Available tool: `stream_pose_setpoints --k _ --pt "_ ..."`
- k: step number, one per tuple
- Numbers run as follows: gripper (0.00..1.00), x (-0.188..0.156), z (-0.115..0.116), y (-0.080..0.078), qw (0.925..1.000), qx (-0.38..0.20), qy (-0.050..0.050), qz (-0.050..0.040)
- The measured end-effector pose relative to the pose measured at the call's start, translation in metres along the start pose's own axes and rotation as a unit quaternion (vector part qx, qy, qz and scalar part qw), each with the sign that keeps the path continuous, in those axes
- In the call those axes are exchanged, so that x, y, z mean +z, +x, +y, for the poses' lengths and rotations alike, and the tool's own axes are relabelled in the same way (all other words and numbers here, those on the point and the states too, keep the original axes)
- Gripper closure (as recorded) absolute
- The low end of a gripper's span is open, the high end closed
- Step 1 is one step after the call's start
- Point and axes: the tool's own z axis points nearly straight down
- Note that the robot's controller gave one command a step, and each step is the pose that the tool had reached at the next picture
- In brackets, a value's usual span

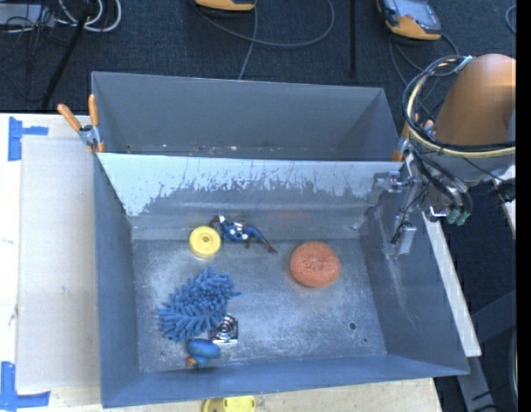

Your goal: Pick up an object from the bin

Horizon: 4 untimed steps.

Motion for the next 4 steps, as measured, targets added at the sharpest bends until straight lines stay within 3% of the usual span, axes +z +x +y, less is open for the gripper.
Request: stream_pose_setpoints --k 1,2,3,4 --pt "0.0 -0.005 0.0 -0.001 1.0 -0.001 0.001 -0.0034" --pt "1.0 0.113 0.04 -0.002 0.9997 0.026 0.0 -0.0009" --pt "0.0 0.111 0.04 -0.003 0.9997 0.025 0.001 -0.0029" --pt "0.0 0.111 0.04 -0.003 0.9997 0.025 0.001 -0.0029"
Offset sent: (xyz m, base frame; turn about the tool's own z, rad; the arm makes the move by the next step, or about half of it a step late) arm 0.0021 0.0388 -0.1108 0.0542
